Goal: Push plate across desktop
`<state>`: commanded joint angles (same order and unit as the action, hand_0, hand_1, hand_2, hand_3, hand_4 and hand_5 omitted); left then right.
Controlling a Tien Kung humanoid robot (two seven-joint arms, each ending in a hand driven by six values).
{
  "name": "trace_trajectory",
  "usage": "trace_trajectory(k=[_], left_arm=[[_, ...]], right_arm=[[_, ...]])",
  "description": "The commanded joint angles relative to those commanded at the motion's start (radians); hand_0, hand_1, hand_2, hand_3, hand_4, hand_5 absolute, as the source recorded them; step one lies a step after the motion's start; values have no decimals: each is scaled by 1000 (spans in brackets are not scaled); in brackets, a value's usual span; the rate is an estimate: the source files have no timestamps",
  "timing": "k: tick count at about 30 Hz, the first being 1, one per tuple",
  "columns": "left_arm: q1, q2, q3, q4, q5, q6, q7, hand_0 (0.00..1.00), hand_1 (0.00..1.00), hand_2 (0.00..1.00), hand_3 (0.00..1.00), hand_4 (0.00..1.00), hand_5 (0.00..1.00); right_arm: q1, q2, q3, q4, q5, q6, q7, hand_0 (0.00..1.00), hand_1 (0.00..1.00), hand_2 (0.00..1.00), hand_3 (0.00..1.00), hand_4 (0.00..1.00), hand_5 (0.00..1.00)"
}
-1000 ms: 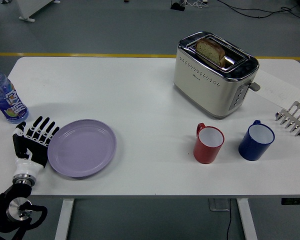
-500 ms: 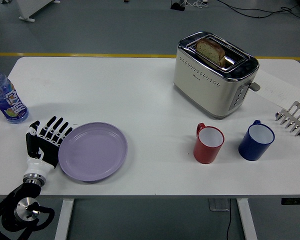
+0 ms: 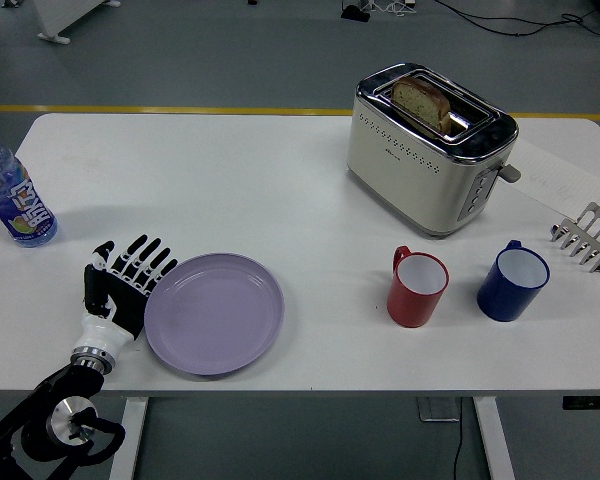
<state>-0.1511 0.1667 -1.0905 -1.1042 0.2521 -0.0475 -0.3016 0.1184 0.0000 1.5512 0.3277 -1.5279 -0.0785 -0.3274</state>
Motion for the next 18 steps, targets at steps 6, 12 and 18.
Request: trace_trajectory(k=[6, 12, 18], left_arm=[[-12, 8, 50, -10, -16, 0, -2, 678, 699, 667, 580, 503, 998], [-25, 13, 93, -19, -23, 0, -4, 678, 699, 667, 579, 500, 998], [-43, 16, 147, -16, -32, 0, -8, 677, 698, 665, 578, 498, 998]], right_arm=[[-5, 0, 3, 1, -6, 1, -2, 581, 552, 624, 634, 147, 658], [-8, 0, 5, 1, -8, 2, -2, 582, 553, 625, 633, 147, 655], [-11, 0, 6, 1, -10, 3, -2, 581, 553, 625, 633, 147, 653]])
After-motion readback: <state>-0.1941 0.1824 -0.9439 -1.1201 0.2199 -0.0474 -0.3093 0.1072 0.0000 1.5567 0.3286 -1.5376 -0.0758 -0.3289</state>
